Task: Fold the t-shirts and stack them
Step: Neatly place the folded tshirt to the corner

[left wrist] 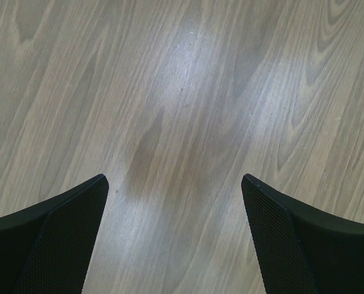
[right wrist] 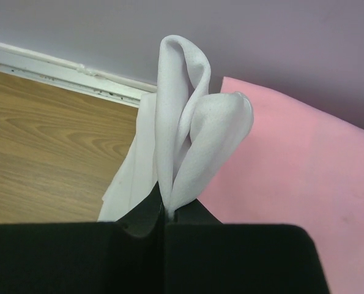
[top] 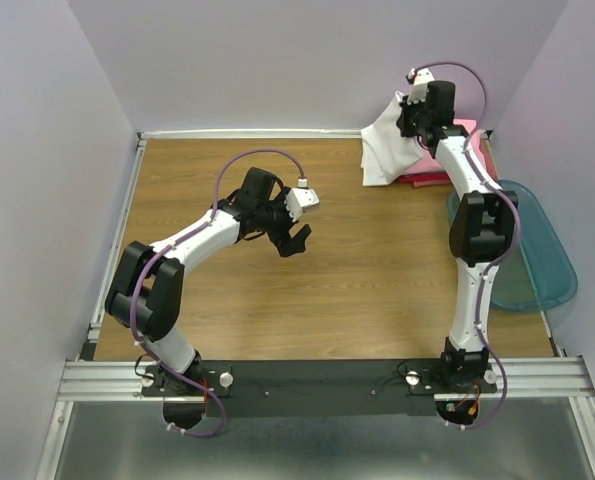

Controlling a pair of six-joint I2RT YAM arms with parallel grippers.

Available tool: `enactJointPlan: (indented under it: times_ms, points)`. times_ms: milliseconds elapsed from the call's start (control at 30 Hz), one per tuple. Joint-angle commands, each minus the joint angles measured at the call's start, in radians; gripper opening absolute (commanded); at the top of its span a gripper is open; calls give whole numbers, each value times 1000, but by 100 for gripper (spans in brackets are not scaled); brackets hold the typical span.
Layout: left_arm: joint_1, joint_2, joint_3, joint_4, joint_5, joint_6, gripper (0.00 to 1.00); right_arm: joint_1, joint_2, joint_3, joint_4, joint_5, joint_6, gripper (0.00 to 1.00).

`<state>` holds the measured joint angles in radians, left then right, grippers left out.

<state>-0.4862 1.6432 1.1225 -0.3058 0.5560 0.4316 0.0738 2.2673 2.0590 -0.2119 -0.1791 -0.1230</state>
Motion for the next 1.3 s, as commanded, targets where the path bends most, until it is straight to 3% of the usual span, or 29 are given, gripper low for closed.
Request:
enactJointPlan:
  times_ms: [0,800,1267]
  points:
    - [-2,-29,-9,33,13,-10,98,-20,-98,55,-40,12,-14,1]
    - [-2,-31,-16,30,18,7,98,-46,-138,187,-133,-66,85,1]
    - [0,-25,-13,20,19,13,98,-58,-138,155,-158,-62,82,0]
